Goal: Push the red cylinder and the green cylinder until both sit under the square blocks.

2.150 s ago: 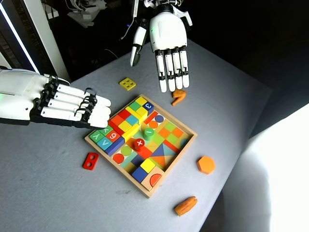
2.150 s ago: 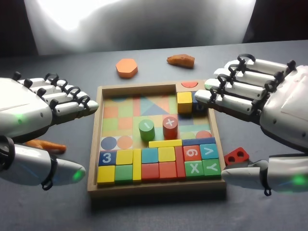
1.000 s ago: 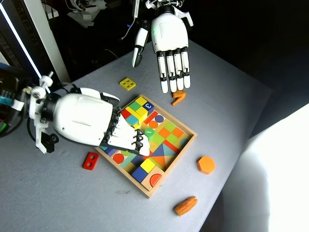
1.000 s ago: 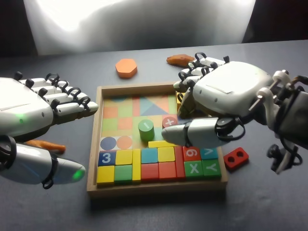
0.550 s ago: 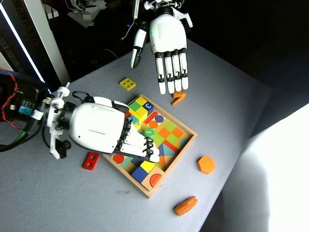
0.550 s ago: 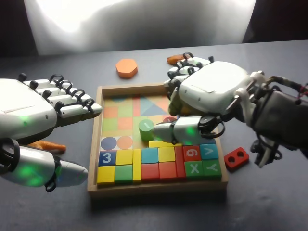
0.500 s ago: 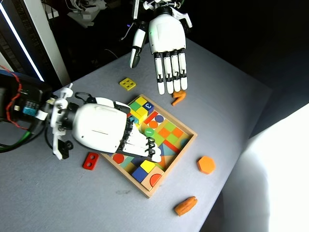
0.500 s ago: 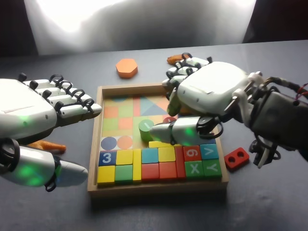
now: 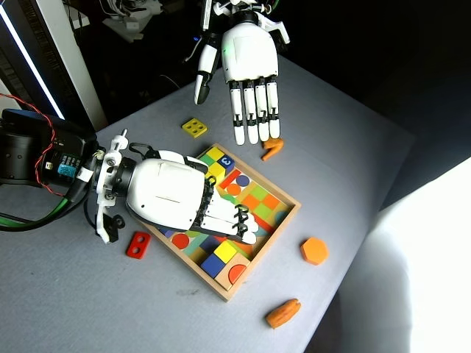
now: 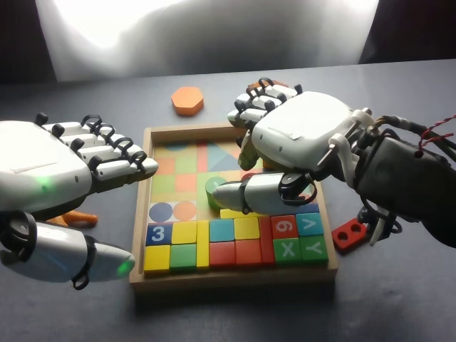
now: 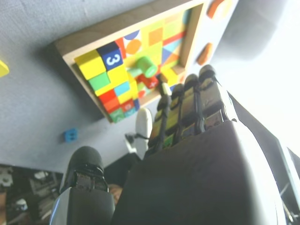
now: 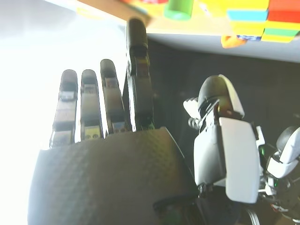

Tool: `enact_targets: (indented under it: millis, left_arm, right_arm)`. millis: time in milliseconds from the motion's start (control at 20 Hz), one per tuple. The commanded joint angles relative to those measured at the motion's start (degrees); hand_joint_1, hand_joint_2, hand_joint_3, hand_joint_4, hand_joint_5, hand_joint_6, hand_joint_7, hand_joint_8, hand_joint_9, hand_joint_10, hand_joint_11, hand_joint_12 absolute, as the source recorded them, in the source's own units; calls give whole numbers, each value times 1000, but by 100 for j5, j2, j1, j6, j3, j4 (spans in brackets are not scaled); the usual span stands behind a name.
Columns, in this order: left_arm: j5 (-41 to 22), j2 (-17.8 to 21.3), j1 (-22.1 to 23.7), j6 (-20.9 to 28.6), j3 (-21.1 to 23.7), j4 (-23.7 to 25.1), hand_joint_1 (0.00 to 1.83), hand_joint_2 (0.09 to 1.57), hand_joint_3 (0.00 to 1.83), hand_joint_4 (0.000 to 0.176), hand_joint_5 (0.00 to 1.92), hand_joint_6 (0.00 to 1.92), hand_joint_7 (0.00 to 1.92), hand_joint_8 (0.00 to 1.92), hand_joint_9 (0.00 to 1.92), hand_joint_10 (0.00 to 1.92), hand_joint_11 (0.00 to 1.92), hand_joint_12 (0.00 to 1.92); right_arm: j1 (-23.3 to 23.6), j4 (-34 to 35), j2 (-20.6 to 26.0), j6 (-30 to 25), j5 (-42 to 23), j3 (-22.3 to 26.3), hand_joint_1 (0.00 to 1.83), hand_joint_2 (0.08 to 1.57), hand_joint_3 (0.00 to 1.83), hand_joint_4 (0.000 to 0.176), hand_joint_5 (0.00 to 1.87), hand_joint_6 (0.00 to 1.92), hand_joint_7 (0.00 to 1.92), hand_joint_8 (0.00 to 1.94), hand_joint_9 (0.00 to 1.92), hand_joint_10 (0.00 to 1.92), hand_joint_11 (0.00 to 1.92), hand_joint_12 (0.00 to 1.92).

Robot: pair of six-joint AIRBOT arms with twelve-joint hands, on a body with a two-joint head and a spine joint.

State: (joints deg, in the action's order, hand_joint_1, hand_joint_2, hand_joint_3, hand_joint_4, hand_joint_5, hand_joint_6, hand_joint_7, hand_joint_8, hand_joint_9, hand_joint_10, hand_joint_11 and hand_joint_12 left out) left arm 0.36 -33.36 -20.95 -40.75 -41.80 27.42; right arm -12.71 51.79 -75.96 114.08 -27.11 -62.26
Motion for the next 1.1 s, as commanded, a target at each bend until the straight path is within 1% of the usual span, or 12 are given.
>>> enact_targets:
  millis: [0, 100, 250, 350, 450, 500, 600, 700, 750, 850, 900, 1050]
  left_arm:
    - [-447, 21, 48, 70, 26, 9, 0, 1164, 12, 0, 0, 0, 0, 0, 0, 0, 0, 0]
    - [-445, -19, 67, 145, 29, 9, 0, 1171, 14, 0, 0, 0, 0, 0, 0, 0, 0, 0]
    - [-445, -16, 123, 204, 22, 9, 0, 1173, 12, 0, 0, 0, 0, 0, 0, 0, 0, 0]
    - [-446, -6, 125, 278, 22, 10, 0, 1168, 8, 0, 0, 0, 0, 0, 0, 0, 0, 0]
    - [-446, 13, 146, 289, 3, 11, 0, 1172, 9, 0, 0, 0, 0, 0, 0, 0, 0, 0]
    - [-446, 14, 148, 289, -10, 12, 0, 1187, 15, 0, 0, 0, 0, 0, 0, 0, 0, 0]
    - [-445, 13, 125, 248, -18, 13, 0, 1192, 17, 0, 0, 0, 0, 0, 0, 0, 0, 0]
    - [-443, 28, 115, 82, -5, 13, 0, 1175, 7, 0, 0, 0, 0, 0, 0, 0, 0, 0]
    - [-443, 31, 118, 82, 12, 12, 0, 1168, 4, 0, 0, 0, 0, 0, 0, 0, 0, 0]
    - [-443, 34, 118, 129, 70, 12, 0, 1176, 7, 0, 0, 0, 0, 0, 0, 0, 0, 0]
    - [-443, 19, 125, 146, 73, 11, 0, 1179, 8, 0, 0, 0, 0, 0, 0, 0, 0, 0]
    - [-442, 25, 167, 144, 39, 13, 0, 1169, 3, 0, 0, 0, 0, 0, 0, 0, 0, 0]
  right_arm:
    - [45, -233, 43, -13, -454, -10, 0, 1145, 1, 0, 845, 0, 222, 1, 73, 2, 0, 275]
    - [44, -233, 15, -20, -454, -38, 0, 1148, 2, 0, 853, 4, 230, 0, 82, 3, 0, 291]
    - [31, -233, -8, -46, -454, -71, 0, 1149, 1, 0, 859, 4, 264, 6, 112, 10, 0, 217]
    - [2, -233, -14, -49, -438, -71, 0, 1149, 1, 0, 859, 2, 270, 6, 133, 12, 0, 255]
    - [-23, -233, -25, -47, -393, -68, 0, 1156, 2, 0, 853, 0, 309, 10, 146, 11, 0, 238]
    - [-33, -233, -26, -33, -371, -58, 0, 1144, 0, 0, 867, 4, 370, 11, 190, 16, 0, 360]
    - [-38, -233, -21, 15, -369, -27, 0, 1140, 0, 0, 867, 4, 376, 10, 190, 13, 0, 376]
    - [-57, -233, -10, 35, -367, -6, 0, 1134, 0, 0, 864, 2, 364, 2, 191, 9, 0, 360]
    - [-78, -233, -8, 47, -353, -4, 0, 1129, 0, 0, 872, 3, 377, 4, 206, 10, 0, 417]
    - [-124, -234, -6, 68, -348, 13, 0, 1128, 0, 0, 862, 0, 384, 2, 202, 3, 0, 366]
    - [-145, -234, -6, 90, -347, 23, 0, 1130, 0, 0, 854, 1, 372, 4, 186, 4, 0, 306]
    - [-232, -234, 29, 124, -275, 59, 0, 1128, 0, 0, 867, 3, 389, 2, 196, 4, 0, 308]
